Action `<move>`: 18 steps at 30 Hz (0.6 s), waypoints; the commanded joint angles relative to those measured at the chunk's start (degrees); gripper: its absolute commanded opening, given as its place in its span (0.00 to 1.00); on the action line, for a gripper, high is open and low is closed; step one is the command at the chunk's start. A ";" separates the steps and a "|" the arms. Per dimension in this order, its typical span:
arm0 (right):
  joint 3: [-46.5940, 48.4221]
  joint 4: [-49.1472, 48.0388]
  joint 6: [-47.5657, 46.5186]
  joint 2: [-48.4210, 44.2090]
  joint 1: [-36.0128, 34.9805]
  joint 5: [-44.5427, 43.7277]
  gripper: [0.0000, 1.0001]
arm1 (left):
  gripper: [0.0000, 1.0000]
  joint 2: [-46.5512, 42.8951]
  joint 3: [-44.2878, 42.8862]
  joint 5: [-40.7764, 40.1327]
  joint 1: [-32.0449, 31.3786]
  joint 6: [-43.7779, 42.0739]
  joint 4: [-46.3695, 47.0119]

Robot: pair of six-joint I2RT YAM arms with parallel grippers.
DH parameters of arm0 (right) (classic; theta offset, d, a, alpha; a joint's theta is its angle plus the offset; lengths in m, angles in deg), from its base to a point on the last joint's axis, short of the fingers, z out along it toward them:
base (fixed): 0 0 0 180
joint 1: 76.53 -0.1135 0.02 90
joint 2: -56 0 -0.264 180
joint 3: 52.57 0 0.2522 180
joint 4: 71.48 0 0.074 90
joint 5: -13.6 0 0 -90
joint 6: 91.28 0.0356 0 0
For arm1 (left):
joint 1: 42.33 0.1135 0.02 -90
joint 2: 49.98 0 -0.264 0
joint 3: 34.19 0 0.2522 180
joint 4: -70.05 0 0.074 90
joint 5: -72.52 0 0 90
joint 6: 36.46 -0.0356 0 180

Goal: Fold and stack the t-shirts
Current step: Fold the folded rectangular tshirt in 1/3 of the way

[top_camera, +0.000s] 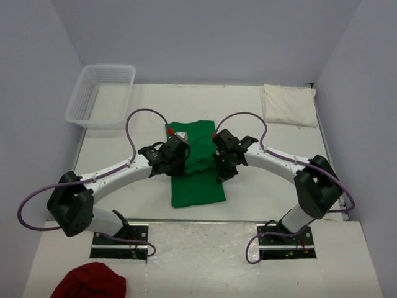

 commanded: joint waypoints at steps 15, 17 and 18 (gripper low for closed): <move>-5.02 -11.37 2.48 8.93 -1.79 3.66 0.00 | 0.00 9.42 -2.18 3.77 -0.05 -1.57 7.48; -4.94 -11.46 2.48 9.11 -1.79 3.75 0.00 | 0.00 9.86 -1.92 3.34 -0.14 -1.66 8.26; -4.76 -11.20 2.40 9.20 -1.70 3.84 0.00 | 0.00 10.12 -1.83 2.72 -0.05 -1.84 8.53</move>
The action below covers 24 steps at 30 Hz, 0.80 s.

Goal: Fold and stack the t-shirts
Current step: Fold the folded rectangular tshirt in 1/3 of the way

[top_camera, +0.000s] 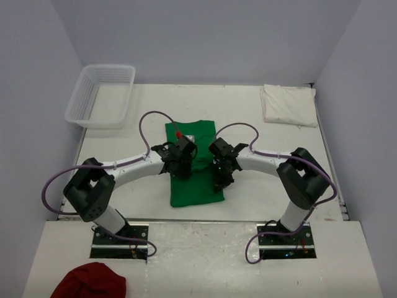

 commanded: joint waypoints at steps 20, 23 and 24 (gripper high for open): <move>-2.26 -4.52 1.39 3.43 -0.81 0.04 0.00 | 0.00 8.15 -13.65 -9.11 8.12 -11.28 5.51; -1.56 -4.00 1.31 4.05 -0.90 0.04 0.00 | 0.00 11.48 -15.94 -8.67 12.50 -13.21 5.60; -1.21 -3.99 1.22 4.14 -0.99 0.04 0.00 | 0.00 12.28 -17.60 -8.58 13.30 -13.83 5.07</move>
